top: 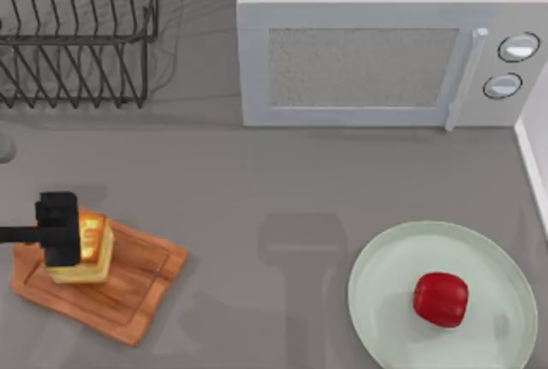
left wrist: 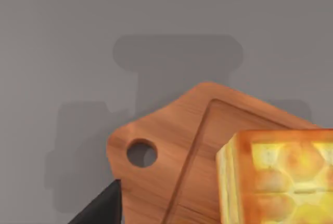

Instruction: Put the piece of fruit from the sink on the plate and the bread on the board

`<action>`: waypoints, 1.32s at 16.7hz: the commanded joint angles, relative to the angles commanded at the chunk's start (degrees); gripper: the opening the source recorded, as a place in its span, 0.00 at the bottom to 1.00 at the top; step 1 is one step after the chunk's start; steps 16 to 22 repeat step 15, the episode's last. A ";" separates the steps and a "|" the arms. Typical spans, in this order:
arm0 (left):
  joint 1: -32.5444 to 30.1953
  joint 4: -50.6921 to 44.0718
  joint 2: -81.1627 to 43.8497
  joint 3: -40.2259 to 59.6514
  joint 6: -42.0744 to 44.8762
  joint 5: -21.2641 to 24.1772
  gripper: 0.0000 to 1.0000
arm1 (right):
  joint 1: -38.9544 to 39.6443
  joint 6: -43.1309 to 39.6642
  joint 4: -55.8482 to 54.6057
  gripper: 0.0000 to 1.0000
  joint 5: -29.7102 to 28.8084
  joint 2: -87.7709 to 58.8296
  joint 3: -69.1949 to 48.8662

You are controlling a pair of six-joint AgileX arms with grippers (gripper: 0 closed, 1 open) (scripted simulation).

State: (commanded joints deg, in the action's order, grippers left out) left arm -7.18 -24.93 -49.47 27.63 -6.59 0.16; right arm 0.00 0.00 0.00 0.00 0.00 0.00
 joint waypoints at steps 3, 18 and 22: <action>2.18 6.48 16.83 -9.91 2.16 -0.01 1.00 | 0.00 0.00 0.00 1.00 0.00 0.00 0.00; 7.18 24.93 49.47 -27.63 6.59 -0.16 1.00 | 0.00 0.00 0.00 1.00 0.00 0.00 0.00; 7.18 24.93 49.47 -27.63 6.59 -0.16 1.00 | 0.00 0.00 0.00 1.00 0.00 0.00 0.00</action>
